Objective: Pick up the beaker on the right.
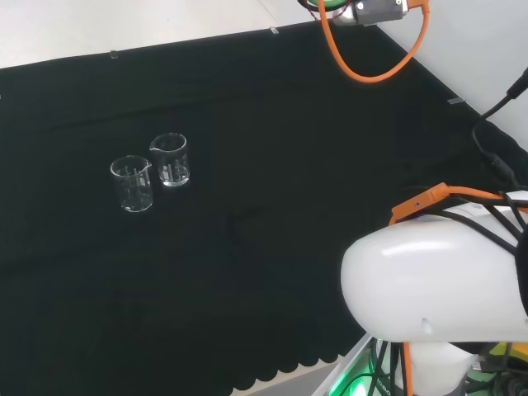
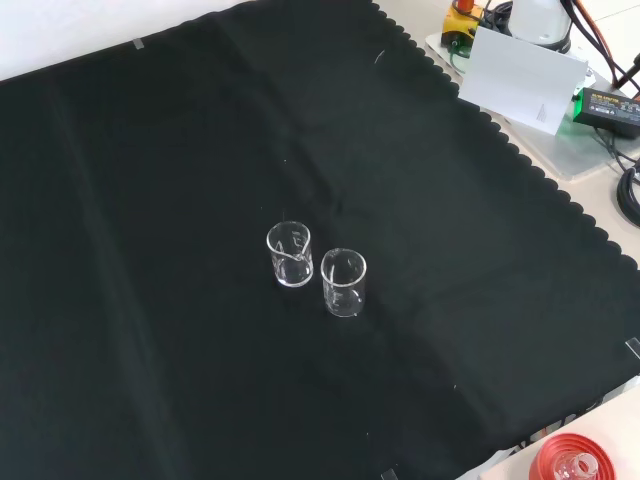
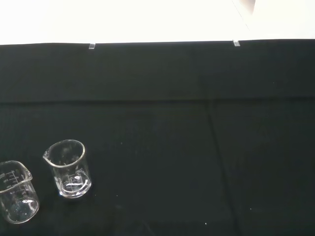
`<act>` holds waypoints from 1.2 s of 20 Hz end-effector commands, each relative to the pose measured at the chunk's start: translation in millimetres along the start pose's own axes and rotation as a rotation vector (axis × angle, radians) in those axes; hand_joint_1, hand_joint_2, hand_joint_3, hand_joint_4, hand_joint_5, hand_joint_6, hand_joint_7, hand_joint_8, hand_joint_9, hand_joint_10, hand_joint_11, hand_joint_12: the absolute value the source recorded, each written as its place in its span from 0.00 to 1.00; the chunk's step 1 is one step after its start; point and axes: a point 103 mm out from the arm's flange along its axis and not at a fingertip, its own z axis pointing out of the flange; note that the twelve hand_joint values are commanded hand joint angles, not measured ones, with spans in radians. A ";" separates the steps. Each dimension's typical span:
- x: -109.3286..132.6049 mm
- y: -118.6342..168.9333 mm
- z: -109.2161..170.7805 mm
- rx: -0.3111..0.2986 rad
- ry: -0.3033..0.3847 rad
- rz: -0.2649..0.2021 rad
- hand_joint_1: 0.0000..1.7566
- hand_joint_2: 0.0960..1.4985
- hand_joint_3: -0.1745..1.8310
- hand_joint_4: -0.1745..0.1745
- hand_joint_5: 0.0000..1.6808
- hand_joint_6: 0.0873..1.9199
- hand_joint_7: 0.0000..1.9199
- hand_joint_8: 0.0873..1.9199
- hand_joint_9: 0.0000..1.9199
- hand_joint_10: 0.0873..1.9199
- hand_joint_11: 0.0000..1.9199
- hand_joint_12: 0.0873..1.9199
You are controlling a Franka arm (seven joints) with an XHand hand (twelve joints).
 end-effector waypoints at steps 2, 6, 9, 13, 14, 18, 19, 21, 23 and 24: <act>7.1 -29.2 -9.5 -0.005 -0.041 0.007 0.04 0.97 0.15 0.39 0.10 0.00 0.00 0.20 0.01 0.34 0.00 0.40; 8.0 -28.6 -8.9 0.004 -0.059 -0.004 0.04 0.97 0.15 0.39 0.10 0.00 0.00 0.20 0.01 0.34 0.00 0.39; 8.3 -28.1 -8.4 0.004 -0.060 -0.002 0.04 0.97 0.15 0.39 0.10 0.00 0.00 0.20 0.01 0.34 0.00 0.39; 7.9 -25.9 -5.8 0.014 -0.055 -0.005 0.05 0.96 0.14 0.39 0.10 0.00 0.00 0.20 0.01 0.33 0.00 0.39; 7.2 -24.5 -2.8 0.016 -0.052 -0.007 0.06 0.96 0.14 0.39 0.10 0.00 0.00 0.21 0.01 0.33 0.00 0.39; -0.7 -17.9 8.8 0.020 -0.019 -0.018 0.13 0.91 0.12 0.38 0.08 0.00 0.00 0.22 0.02 0.34 0.00 0.39; -3.2 -16.3 11.0 0.020 -0.008 -0.018 0.14 0.89 0.12 0.38 0.08 0.00 0.00 0.22 0.02 0.34 0.00 0.40; -5.7 -13.5 15.9 0.015 0.006 -0.022 0.17 0.88 0.11 0.38 0.08 0.00 0.01 0.23 0.02 0.34 0.00 0.40; -8.8 -9.6 22.4 0.017 0.023 -0.018 0.19 0.86 0.11 0.37 0.08 0.00 0.01 0.24 0.02 0.34 0.00 0.40; -11.0 -7.1 26.0 0.018 0.029 -0.015 0.19 0.86 0.11 0.37 0.08 0.00 0.01 0.24 0.02 0.34 0.00 0.40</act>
